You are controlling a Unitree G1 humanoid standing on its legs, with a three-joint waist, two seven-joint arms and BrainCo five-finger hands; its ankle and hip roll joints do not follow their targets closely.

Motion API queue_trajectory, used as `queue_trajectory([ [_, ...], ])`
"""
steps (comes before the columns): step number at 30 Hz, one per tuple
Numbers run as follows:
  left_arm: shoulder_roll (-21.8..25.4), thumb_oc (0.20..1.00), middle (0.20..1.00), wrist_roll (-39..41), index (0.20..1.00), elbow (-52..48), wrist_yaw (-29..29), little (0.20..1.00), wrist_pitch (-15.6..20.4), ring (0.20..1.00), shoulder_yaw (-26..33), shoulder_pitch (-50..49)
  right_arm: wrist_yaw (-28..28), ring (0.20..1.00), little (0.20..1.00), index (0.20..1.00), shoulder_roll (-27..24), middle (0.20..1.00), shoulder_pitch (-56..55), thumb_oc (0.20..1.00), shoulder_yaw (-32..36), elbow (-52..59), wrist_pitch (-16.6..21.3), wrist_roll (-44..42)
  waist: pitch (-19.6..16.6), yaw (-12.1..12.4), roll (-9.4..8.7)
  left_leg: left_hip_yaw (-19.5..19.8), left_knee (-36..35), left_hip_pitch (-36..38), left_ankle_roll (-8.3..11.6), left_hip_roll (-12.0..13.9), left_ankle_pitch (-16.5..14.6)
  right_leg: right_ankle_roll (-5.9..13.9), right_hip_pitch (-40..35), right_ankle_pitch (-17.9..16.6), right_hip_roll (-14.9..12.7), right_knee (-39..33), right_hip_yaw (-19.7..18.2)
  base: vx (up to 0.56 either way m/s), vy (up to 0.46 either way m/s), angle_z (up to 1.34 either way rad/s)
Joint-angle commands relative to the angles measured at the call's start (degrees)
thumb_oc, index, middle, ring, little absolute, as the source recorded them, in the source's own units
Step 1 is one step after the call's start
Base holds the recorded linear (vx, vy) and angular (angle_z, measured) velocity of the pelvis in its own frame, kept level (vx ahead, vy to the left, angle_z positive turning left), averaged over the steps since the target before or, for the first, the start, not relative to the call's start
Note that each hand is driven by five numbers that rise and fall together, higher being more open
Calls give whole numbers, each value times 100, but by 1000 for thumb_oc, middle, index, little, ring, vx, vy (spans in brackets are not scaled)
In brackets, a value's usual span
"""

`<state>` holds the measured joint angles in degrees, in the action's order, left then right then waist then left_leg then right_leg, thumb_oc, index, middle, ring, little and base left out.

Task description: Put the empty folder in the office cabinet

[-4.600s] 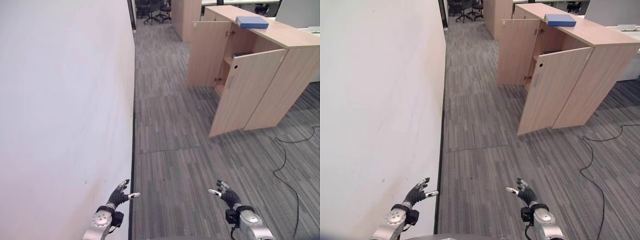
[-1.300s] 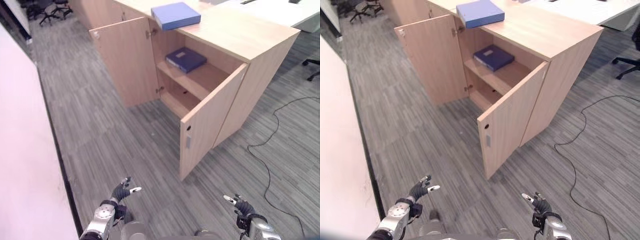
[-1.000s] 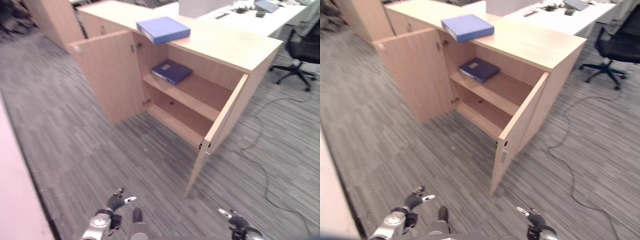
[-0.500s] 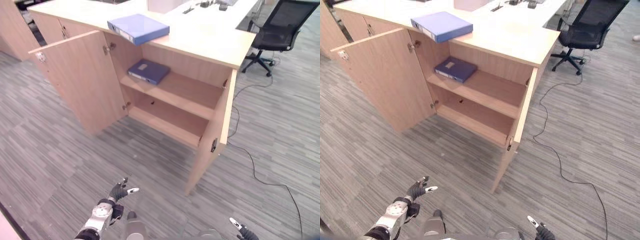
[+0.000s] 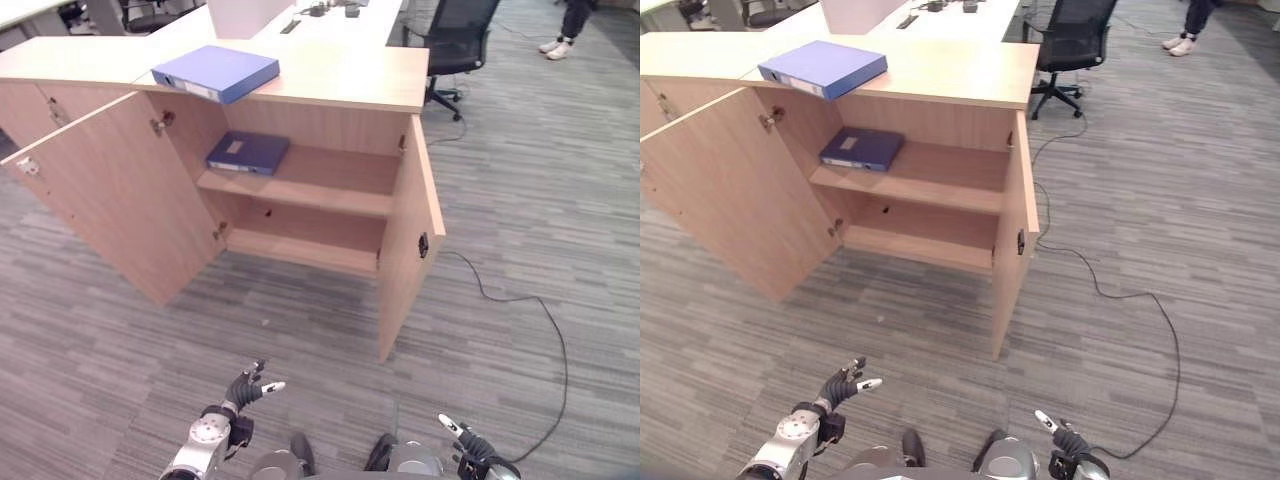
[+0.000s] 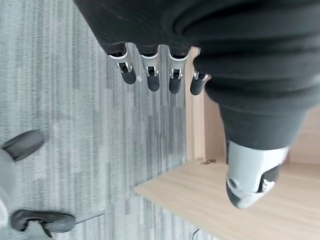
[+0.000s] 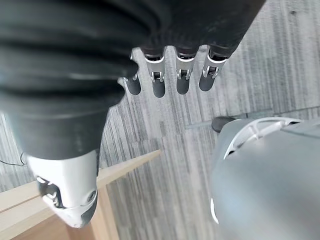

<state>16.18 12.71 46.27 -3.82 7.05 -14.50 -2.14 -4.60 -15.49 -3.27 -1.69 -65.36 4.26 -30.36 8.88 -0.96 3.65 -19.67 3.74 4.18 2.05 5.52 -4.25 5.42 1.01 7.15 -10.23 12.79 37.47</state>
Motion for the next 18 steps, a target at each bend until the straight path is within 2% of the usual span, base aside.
queue_trajectory([
  [1, 12, 1000, 1000, 241, 1000, -348, 22, 1000, 268, 1000, -71, 168, -28, 1000, 1000, 1000, -168, 1000, 297, 1000, -101, -287, 100, 37, 159, 187, -89, 81, 685, -179, 533, 230, 367, -3, -521, -468, -153, -872, -622, -117, 92, -33],
  [3, -44, 1000, 1000, 278, 1000, -338, 68, 1000, 299, 1000, -75, 183, 18, 1000, 1000, 1000, -306, 1000, 365, 1000, -134, -303, 95, 186, 172, 240, -75, 566, 583, -346, 763, 397, 446, 94, -651, -501, -215, -1130, -826, -43, 245, -49],
  [5, -23, 1000, 1000, 265, 1000, -311, 56, 1000, 318, 1000, -43, 162, -10, 1000, 1000, 1000, -385, 1000, 276, 1000, -44, -230, 78, 165, 97, 188, -82, 806, -4, -269, 860, 798, 731, 239, -697, -494, -408, -1125, -1094, 113, 413, -52],
  [6, -7, 1000, 1000, 247, 1000, -281, 93, 1000, 303, 1000, -37, 160, -26, 1000, 1000, 1000, -425, 1000, 300, 1000, -30, -219, 70, 183, 64, 187, -52, 1197, -318, -404, 881, 1073, 1024, 299, -606, -443, -493, -952, -1314, 172, 427, -1],
  [8, 12, 1000, 1000, 297, 1000, -217, 140, 1000, 297, 1000, -6, 192, -53, 1000, 1000, 1000, -469, 1000, 329, 1000, -50, -188, 63, 222, 94, 197, 0, 1609, -538, -446, 926, 1356, 1284, 312, -413, -246, -582, -469, -1627, 167, 453, 8],
  [9, 44, 1000, 1000, 310, 1000, -139, 157, 1000, 291, 1000, 0, 238, -74, 1000, 1000, 1000, -500, 1000, 346, 1000, -35, -172, 57, 241, 152, 172, 15, 1828, -520, -555, 974, 1701, 1565, 373, -321, -189, -747, -108, -1849, 107, 368, 12],
  [10, 40, 1000, 1000, 312, 1000, -127, 156, 1000, 296, 1000, 4, 250, -76, 1000, 1000, 1000, -502, 1000, 354, 1000, -35, -173, 56, 242, 163, 173, 10, 1828, -535, -547, 990, 1703, 1576, 368, -249, -99, -770, 41, -1877, 178, 594, -1],
  [11, 96, 1000, 1000, 306, 1000, -75, 159, 1000, 287, 1000, -13, 312, -110, 1000, 1000, 1000, -509, 1000, 321, 1000, -34, -173, 35, 243, 228, 150, -11, 1908, -554, -689, 1008, 2073, 1837, 452, -90, 148, -919, 595, -2155, 98, 305, -4],
  [12, 97, 1000, 1000, 307, 1000, -73, 158, 1000, 287, 1000, -12, 315, -111, 1000, 1000, 1000, -509, 1000, 322, 1000, -33, -173, 35, 243, 229, 158, -21, 1897, -562, -680, 1015, 2069, 1840, 450, -53, 192, -934, 664, -2176, 265, 654, -30],
  [13, 128, 1000, 1000, 315, 1000, -61, 173, 1000, 296, 1000, -26, 335, -128, 1000, 1000, 1000, -522, 1000, 334, 1000, -49, -185, 22, 252, 240, 207, -22, 2093, -667, -782, 1071, 2275, 1917, 562, 57, 377, -1032, 1047, -2421, 160, 330, -24],
  [14, 127, 1000, 1000, 315, 1000, -57, 173, 1000, 298, 1000, -26, 337, -130, 1000, 1000, 1000, -522, 1000, 336, 1000, -49, -187, 23, 252, 240, 209, -31, 2088, -671, -777, 1078, 2271, 1916, 562, 84, 412, -1045, 1099, -2434, 265, 526, -13],
  [15, 151, 1000, 1000, 321, 1000, -14, 191, 1000, 312, 1000, -22, 378, -135, 1000, 1000, 1000, -526, 1000, 343, 1000, -44, -198, 16, 258, 231, 232, -38, 2223, -712, -823, 1155, 2350, 1921, 646, 97, 503, -1115, 1219, -2547, 164, 331, 2],
  [18, 159, 1000, 1000, 290, 1000, 156, 196, 1000, 317, 1000, -38, 481, -154, 1000, 1000, 1000, -483, 1000, 416, 1000, 39, -335, -27, 331, 128, 270, -61, 2138, -647, -896, 1295, 2444, 1798, 900, -23, 462, -1366, 1170, -2700, 244, 531, 40],
])
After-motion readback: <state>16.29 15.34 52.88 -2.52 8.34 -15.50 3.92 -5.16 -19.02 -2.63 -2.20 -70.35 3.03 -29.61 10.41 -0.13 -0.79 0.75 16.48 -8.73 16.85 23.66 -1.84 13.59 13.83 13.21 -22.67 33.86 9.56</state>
